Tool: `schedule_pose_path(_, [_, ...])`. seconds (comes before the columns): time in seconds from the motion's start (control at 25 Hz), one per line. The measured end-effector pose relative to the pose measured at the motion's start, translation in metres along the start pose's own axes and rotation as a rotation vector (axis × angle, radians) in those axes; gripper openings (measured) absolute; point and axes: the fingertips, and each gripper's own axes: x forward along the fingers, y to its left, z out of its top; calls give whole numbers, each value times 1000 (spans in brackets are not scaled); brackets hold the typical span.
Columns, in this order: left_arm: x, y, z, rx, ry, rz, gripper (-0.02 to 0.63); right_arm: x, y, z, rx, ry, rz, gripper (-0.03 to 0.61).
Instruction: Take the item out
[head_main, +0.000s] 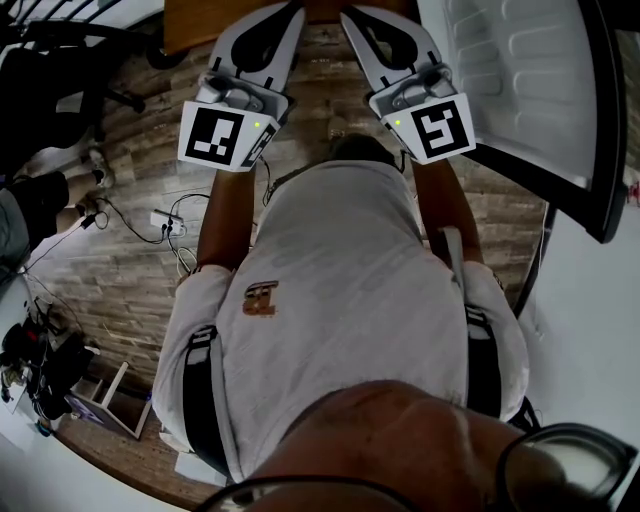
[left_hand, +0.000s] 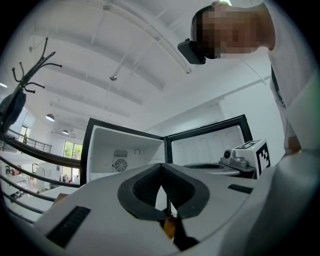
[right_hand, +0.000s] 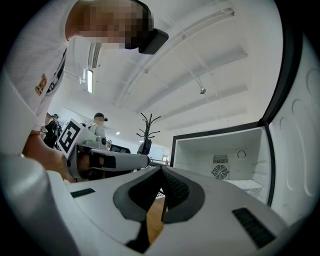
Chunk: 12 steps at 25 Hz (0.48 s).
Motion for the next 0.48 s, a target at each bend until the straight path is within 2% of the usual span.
schedule_pose_path(0.16, [23,26,0,5,0,9,18,28,-22,-6,-15,21,9,34])
schedule_pose_path(0.48, [59,27,-20,12,0,41,18,25,-61,-26,-32,30,7,34])
